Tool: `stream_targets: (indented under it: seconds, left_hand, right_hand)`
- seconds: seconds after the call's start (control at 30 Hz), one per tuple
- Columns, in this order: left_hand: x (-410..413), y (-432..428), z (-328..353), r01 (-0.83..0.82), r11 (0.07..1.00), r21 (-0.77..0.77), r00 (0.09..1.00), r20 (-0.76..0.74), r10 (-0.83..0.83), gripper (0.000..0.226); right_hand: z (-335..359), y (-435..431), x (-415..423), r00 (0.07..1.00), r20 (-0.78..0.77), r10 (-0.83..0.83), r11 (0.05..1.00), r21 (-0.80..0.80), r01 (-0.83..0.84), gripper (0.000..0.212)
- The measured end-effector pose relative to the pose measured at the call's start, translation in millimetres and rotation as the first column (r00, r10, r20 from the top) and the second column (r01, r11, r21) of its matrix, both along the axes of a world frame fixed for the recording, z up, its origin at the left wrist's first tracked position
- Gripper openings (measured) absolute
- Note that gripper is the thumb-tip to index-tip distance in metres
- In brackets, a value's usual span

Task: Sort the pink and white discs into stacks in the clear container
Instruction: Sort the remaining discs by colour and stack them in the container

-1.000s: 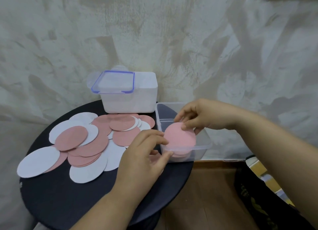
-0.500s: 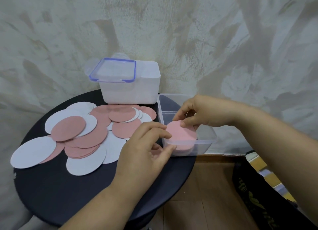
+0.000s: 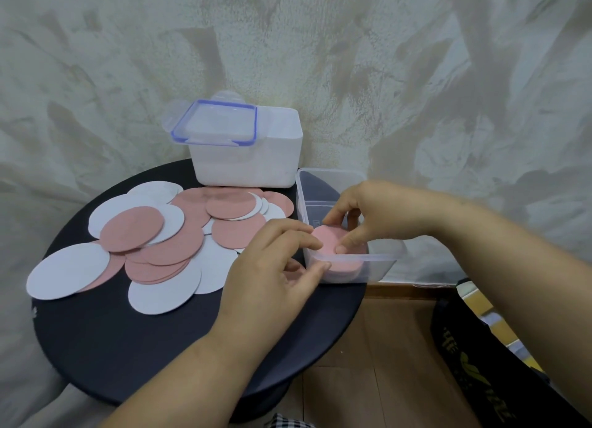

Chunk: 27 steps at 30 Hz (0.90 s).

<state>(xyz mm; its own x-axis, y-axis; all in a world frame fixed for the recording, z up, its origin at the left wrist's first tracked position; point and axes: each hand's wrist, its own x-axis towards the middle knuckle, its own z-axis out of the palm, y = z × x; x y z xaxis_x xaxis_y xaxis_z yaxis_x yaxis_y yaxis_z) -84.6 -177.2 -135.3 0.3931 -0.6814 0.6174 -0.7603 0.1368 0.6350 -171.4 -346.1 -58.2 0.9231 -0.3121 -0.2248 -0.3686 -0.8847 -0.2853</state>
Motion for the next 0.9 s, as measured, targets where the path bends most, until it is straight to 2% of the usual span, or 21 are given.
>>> stream_targets:
  seconds: [0.23, 0.37, 0.47, 0.6, 0.73, 0.83, 0.9]
  left_hand:
    - [1, 1, 1, 0.028, 0.999, 0.018, 0.999, -0.027, -0.027, 0.025]
    - [1, 7, 5, 0.065, 0.998, 0.016, 0.993, -0.095, -0.063, 0.019]
    - [9, 22, 9, 0.036, 0.999, 0.019, 0.994, -0.104, -0.034, 0.019]
    - [38, 53, 15, -0.149, 0.987, 0.057, 0.986, -0.062, 0.152, 0.014]
    - [77, 81, 13, -0.418, 0.864, 0.282, 0.907, 0.075, 0.414, 0.029]
    - [96, 91, 10, -0.453, 0.760, 0.467, 0.887, 0.150, 0.437, 0.043]
    - [101, 95, 6, -0.447, 0.710, 0.544, 0.890, 0.187, 0.416, 0.048]
  right_hand:
    - [1, 2, 2, 0.997, -0.065, 0.049, 0.998, -0.036, -0.052, 0.043]
    - [5, 10, 0, 0.995, -0.087, 0.038, 0.989, -0.136, -0.050, 0.050]
    - [11, 19, -3, 0.995, 0.102, 0.021, 0.986, -0.166, -0.004, 0.049]
    - [19, 49, 2, 0.926, 0.372, 0.058, 0.996, -0.086, -0.028, 0.039]
    - [3, 89, 20, 0.887, 0.442, 0.136, 0.990, -0.019, -0.143, 0.036]
    - [-19, 119, 33, 0.914, 0.383, 0.131, 0.988, 0.022, -0.151, 0.045]
    - [-37, 131, 40, 0.944, 0.317, 0.093, 0.995, -0.005, -0.096, 0.055]
